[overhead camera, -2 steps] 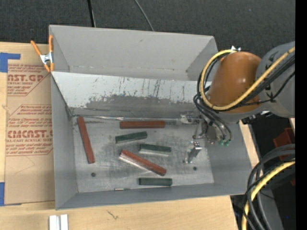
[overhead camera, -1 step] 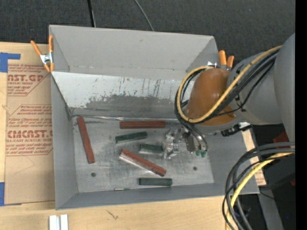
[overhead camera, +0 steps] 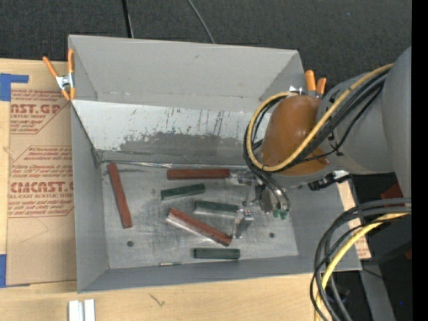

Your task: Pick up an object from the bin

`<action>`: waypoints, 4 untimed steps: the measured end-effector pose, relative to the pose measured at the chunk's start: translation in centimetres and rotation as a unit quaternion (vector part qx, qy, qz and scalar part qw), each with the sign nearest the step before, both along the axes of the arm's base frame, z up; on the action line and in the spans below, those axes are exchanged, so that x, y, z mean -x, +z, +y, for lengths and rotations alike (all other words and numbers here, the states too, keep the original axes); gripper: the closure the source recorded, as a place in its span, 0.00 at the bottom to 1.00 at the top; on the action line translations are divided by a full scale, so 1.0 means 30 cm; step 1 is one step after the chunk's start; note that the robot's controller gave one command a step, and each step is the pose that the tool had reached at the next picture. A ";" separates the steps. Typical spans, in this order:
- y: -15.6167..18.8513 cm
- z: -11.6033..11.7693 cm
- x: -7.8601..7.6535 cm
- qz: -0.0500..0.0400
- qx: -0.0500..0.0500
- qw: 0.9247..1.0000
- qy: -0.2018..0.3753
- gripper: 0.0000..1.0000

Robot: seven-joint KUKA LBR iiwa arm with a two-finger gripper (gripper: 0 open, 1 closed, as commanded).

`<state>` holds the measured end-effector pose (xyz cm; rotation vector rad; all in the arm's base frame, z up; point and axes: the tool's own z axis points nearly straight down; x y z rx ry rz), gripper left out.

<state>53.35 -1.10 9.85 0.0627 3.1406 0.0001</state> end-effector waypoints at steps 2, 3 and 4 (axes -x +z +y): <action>-0.085 0.074 -0.052 0.005 0.000 1.000 -0.027 1.00; -0.085 0.074 -0.052 0.004 0.000 1.000 -0.027 1.00; 0.475 0.127 -0.049 -0.003 -0.001 1.000 -0.005 1.00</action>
Offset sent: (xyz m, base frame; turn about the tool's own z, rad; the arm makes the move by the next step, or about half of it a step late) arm 0.0160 0.0215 -0.0285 0.0570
